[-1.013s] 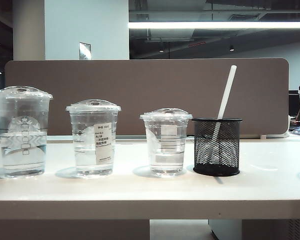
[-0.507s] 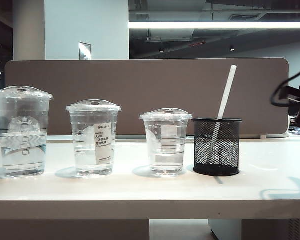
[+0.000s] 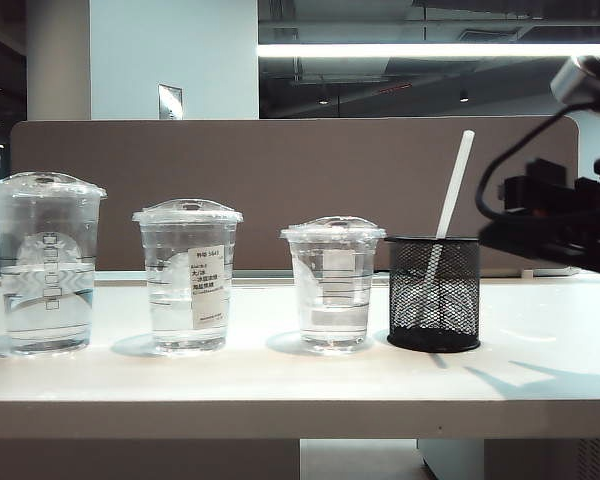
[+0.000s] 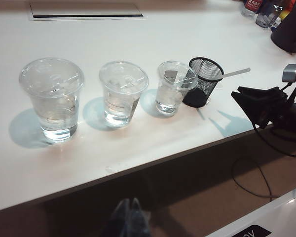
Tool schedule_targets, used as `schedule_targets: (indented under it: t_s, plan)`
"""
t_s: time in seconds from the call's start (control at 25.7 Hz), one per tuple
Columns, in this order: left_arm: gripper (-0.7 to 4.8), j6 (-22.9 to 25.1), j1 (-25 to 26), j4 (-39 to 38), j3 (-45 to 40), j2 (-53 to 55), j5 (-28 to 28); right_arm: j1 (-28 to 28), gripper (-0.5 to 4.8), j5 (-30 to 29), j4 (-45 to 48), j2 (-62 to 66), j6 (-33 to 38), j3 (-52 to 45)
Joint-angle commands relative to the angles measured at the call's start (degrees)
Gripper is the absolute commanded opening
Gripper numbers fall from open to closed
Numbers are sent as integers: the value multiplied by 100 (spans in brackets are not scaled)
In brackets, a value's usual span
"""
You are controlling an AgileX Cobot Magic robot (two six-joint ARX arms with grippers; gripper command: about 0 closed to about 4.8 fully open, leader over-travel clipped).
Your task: Pick up the straw and insert it into the medium coffee cup.
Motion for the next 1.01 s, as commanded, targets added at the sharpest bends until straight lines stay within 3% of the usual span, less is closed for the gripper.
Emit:
schedule_targets:
  t_s: [0.04, 0.51, 1.01]
  plan:
    - [-4, -13, 2, 35, 11, 2, 24, -11, 226, -2, 352, -15, -125, 81]
    - [-4, -15, 2, 35, 11, 2, 20, -15, 225, -321, -647, -7, -273, 944]
    - [-4, -13, 0, 35, 11, 2, 20, -15, 225, -413, -1027, 55, -275, 981]
